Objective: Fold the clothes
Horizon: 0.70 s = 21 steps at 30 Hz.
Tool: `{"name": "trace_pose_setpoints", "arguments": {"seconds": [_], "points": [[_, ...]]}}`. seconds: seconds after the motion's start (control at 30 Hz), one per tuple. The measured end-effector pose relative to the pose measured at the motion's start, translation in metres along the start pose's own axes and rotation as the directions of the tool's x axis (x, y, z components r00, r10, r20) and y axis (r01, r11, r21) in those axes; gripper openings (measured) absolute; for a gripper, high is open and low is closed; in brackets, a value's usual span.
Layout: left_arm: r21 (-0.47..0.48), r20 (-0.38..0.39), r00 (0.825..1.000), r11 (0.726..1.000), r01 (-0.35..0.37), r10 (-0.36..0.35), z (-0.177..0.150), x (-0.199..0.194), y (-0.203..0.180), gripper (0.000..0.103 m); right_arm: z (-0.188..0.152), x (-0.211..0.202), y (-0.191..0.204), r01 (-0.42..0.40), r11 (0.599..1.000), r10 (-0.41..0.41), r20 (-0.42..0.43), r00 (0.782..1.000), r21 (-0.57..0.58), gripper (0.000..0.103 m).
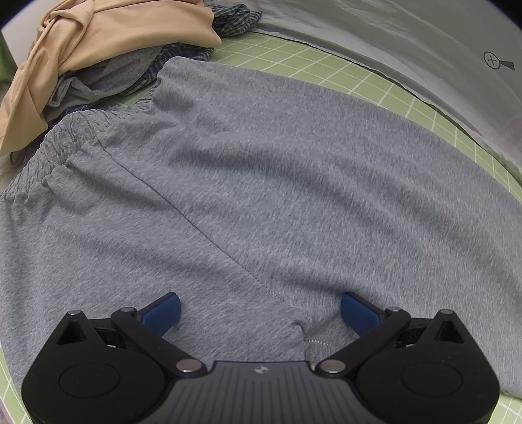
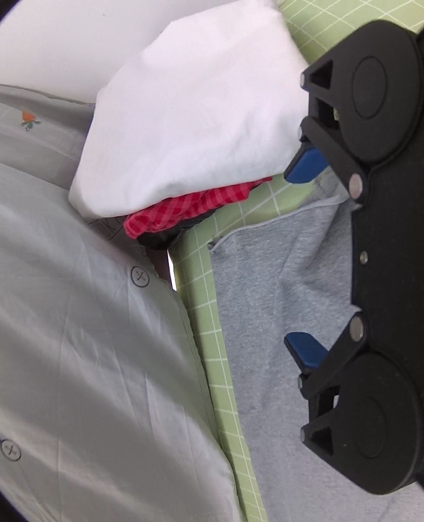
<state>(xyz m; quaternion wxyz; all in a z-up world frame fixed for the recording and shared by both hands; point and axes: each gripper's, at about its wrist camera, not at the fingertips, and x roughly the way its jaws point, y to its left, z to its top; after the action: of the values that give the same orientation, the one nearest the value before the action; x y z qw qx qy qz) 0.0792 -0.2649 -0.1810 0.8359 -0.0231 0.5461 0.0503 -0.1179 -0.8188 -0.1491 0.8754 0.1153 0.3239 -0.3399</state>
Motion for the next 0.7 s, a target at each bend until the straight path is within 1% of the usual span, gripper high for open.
{"name": "trace_pose_setpoints", "arguments": {"seconds": [0.1, 0.17, 0.23, 0.33, 0.37, 0.47, 0.57, 0.7], "points": [[0.056, 0.054, 0.998, 0.998, 0.030, -0.033, -0.005, -0.023, -0.001, 0.103, -0.010, -0.040, -0.008, -0.008, 1.000, 0.009, 0.029, 1.000, -0.019, 0.103], [0.090, 0.089, 0.994, 0.995, 0.050, -0.058, -0.010, -0.041, -0.001, 0.103, -0.022, -0.070, -0.017, -0.006, 1.000, 0.006, 0.033, 0.999, -0.003, 0.103], [0.114, 0.122, 0.989, 0.991, 0.075, -0.088, -0.018, -0.061, 0.001, 0.103, -0.040, -0.097, -0.030, -0.026, 0.998, 0.025, 0.032, 0.999, 0.052, 0.103], [0.162, 0.159, 0.978, 0.981, 0.109, -0.135, -0.037, -0.087, 0.011, 0.103, -0.072, -0.133, -0.034, -0.047, 0.992, 0.044, 0.025, 0.999, 0.114, 0.103], [0.178, 0.167, 0.975, 0.977, 0.116, -0.146, -0.043, -0.094, 0.015, 0.103, -0.082, -0.142, -0.033, -0.042, 0.991, 0.040, 0.019, 0.999, 0.127, 0.103], [0.201, 0.166, 0.973, 0.971, 0.127, -0.162, -0.064, -0.105, 0.030, 0.103, -0.112, -0.171, -0.035, -0.008, 0.987, 0.008, 0.001, 1.000, 0.162, 0.103], [0.200, 0.157, 0.971, 0.969, 0.147, -0.180, -0.085, -0.111, 0.047, 0.103, -0.133, -0.194, -0.031, 0.036, 0.987, -0.036, -0.006, 0.999, 0.158, 0.103], [0.190, 0.145, 0.971, 0.969, 0.160, -0.189, -0.106, -0.116, 0.068, 0.103, -0.160, -0.209, -0.030, 0.041, 0.985, -0.033, -0.052, 0.998, 0.166, 0.103]]}}
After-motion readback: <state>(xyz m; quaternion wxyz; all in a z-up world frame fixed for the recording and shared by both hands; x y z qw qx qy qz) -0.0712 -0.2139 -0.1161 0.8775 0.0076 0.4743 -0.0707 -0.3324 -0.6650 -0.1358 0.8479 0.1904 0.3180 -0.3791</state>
